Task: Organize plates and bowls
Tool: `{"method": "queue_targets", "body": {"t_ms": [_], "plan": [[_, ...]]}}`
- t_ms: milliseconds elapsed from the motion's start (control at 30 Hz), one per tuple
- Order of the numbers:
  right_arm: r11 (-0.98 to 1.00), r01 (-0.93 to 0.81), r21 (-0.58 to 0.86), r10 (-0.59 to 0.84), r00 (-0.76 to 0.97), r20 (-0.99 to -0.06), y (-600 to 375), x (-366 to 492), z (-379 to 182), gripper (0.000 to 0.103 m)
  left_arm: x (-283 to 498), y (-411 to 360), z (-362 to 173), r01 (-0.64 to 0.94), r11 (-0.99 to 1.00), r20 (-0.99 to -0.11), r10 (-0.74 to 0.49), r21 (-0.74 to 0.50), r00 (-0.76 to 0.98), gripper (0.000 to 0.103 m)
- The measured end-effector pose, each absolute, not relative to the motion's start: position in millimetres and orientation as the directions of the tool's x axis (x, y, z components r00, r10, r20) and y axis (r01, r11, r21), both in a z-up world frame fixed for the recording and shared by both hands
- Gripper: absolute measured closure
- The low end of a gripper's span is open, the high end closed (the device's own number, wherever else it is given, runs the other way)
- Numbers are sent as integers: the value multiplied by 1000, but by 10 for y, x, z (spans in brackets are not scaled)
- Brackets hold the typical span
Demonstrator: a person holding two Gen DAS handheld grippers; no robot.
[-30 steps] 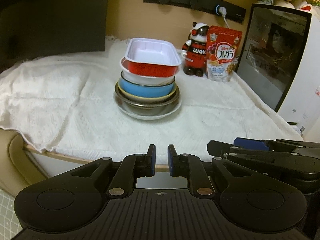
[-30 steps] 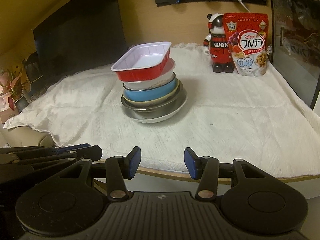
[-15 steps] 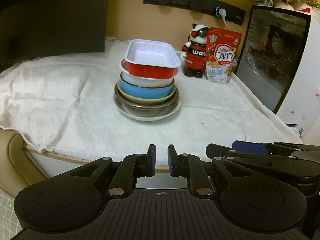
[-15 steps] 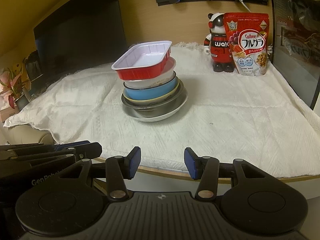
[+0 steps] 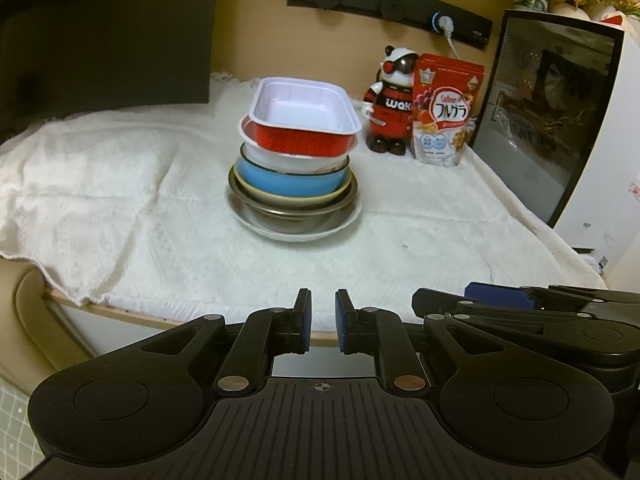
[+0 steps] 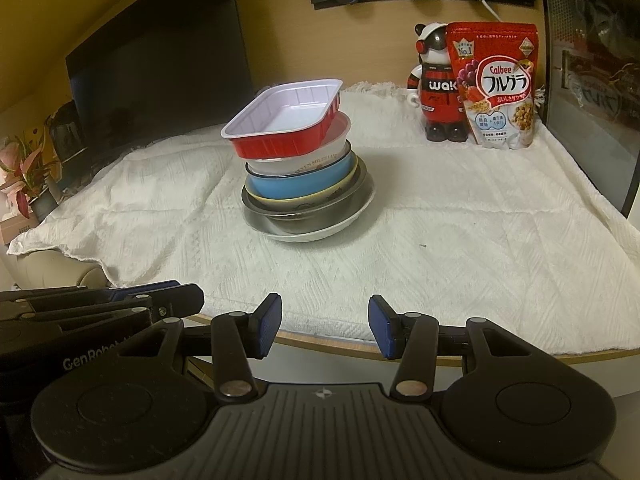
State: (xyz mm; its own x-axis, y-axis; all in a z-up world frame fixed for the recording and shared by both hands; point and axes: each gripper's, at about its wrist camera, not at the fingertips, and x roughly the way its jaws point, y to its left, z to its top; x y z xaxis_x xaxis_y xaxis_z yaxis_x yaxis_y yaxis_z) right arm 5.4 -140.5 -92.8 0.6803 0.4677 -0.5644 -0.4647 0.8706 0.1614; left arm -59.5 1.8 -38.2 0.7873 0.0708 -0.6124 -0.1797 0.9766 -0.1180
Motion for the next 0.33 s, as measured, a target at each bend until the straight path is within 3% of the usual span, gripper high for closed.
{"method": "queue_targets", "body": {"t_ms": [333], "plan": [[871,-465,156,462,670,-581,-1320,171,-967,55,-519,129,-425,-210,969,-626,86,-128,775,88]]}}
